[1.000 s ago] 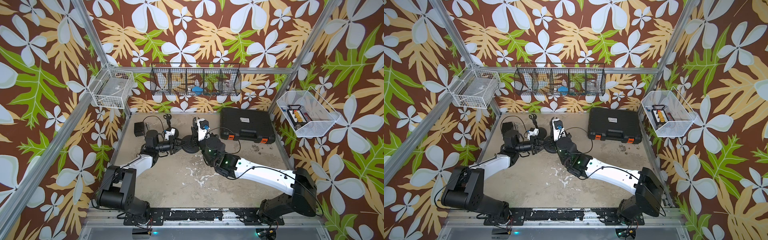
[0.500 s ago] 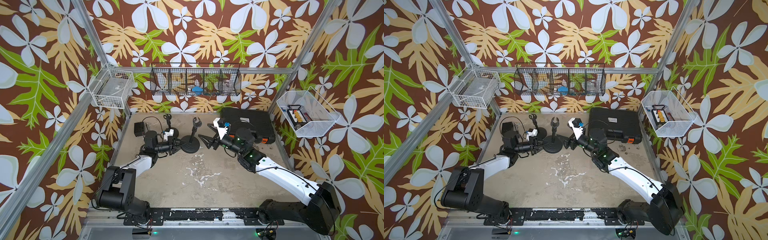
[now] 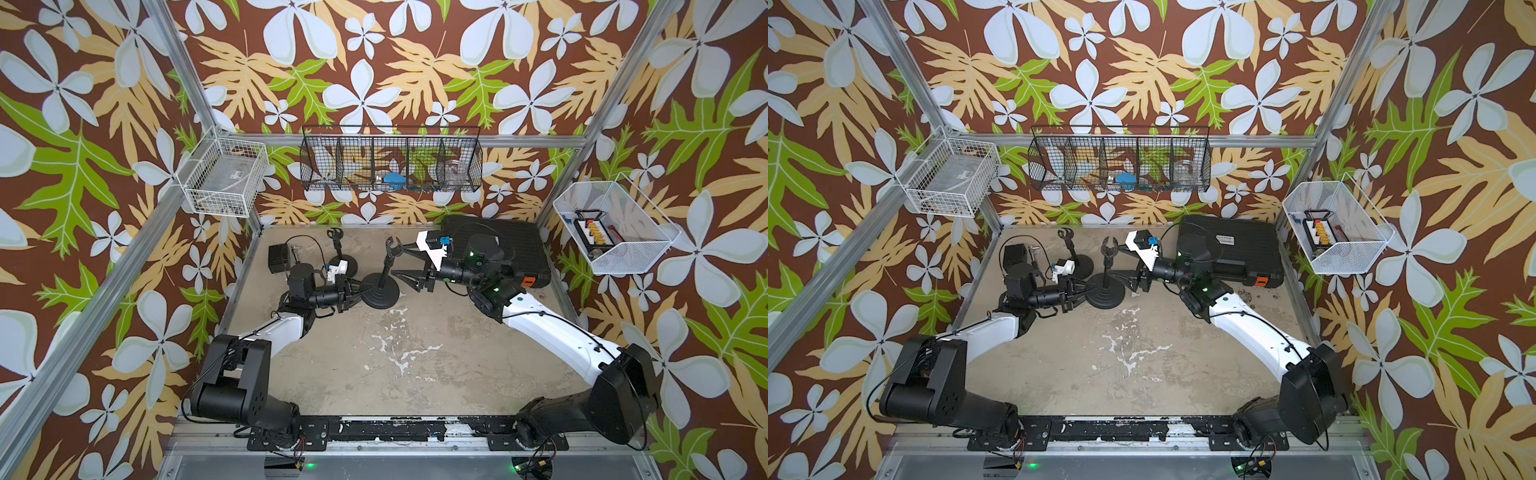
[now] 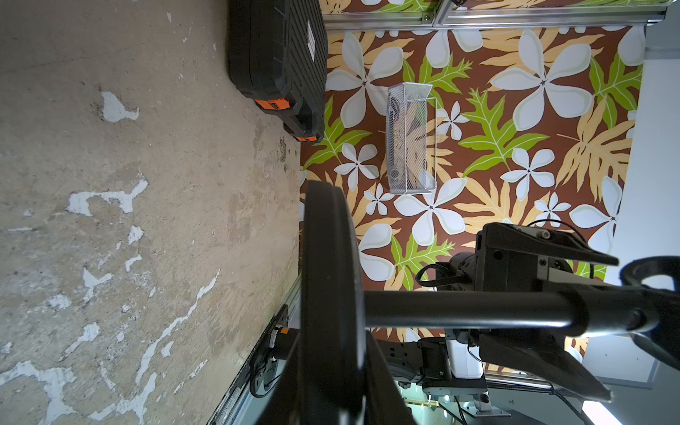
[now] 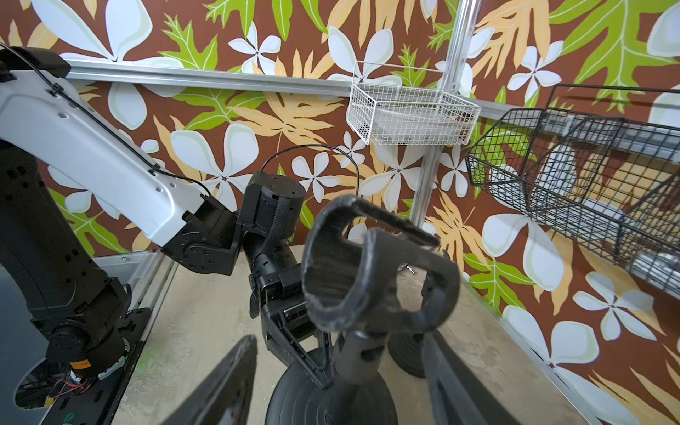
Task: Assemble a microphone stand
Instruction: Screw the microphone stand pole into the microphone stand base.
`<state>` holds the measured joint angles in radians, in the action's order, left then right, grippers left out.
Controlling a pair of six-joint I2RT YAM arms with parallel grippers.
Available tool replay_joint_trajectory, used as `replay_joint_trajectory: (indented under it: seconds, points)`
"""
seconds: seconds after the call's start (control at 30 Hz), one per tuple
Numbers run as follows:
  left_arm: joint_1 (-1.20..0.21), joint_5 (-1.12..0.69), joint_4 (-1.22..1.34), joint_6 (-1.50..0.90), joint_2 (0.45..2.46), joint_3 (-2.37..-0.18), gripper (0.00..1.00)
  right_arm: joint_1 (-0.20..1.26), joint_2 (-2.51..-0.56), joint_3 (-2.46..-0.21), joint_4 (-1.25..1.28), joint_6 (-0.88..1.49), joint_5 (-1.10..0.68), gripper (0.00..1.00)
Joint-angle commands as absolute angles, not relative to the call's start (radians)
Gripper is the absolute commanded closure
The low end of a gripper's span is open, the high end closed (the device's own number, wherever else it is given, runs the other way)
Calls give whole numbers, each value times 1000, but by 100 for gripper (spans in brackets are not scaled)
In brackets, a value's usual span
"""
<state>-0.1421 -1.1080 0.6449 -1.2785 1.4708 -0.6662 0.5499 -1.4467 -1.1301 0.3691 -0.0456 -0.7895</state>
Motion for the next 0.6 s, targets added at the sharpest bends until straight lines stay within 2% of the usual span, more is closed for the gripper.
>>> replay_joint_trajectory:
  seconds: [0.0, 0.33, 0.47, 0.57]
  points:
    - [-141, -1138, 699, -1269, 1459, -669, 100, 551, -1479, -1154, 380, -24, -849, 28]
    - [-140, -1137, 699, -1268, 1462, -667, 100, 551, -1553, -1191, 425, 18, -895, 54]
    - [-141, -1137, 699, -1269, 1465, -665, 100, 554, -1545, -1154, 488, 47, -876, 75]
    - [-141, -1137, 699, -1266, 1465, -667, 100, 584, -1514, -1108, 509, 49, -747, 87]
